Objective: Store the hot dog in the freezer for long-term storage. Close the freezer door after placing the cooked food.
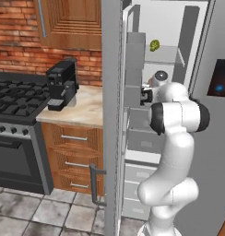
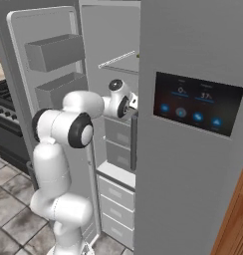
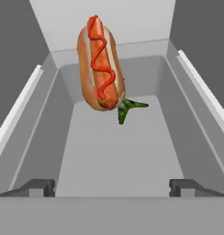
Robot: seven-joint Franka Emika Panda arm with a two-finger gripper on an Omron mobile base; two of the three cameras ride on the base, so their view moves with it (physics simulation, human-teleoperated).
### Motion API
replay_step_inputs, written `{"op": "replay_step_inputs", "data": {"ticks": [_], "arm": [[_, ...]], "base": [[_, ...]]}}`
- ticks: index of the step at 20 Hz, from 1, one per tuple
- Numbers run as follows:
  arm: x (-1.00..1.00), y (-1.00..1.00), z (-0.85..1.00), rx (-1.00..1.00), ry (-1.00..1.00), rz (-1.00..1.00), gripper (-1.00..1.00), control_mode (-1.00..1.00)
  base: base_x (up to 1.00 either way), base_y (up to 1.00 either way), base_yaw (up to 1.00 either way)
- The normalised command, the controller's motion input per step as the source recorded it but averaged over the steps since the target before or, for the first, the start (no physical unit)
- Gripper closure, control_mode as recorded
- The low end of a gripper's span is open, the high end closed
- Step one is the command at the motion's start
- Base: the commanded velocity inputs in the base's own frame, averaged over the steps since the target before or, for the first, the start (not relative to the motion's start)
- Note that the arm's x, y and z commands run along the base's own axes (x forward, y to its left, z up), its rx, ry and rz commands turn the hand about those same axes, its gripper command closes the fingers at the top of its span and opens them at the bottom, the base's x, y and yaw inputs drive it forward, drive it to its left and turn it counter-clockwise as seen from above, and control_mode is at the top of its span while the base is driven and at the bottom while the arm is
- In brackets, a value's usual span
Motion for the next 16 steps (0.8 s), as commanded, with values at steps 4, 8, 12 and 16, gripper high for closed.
{"op": "replay_step_inputs", "data": {"ticks": [4, 8, 12, 16], "arm": [[-0.69, 0.14, 0.03, 0.0, 0.0, 0.0, -1.0, -1.0], [-0.74, 0.24, 0.04, 0.0, 0.0, 0.0, -1.0, -1.0], [-0.74, 0.33, 0.17, 0.0, -0.01, 0.0, -1.0, -1.0], [-0.73, 0.36, 0.16, 0.0, 0.0, 0.0, -1.0, -1.0]], "base": [[0.0, 0.0, 0.0], [0.0, 0.0, 0.0], [0.0, 0.0, 0.0], [0.0, 0.0, 0.0]]}}
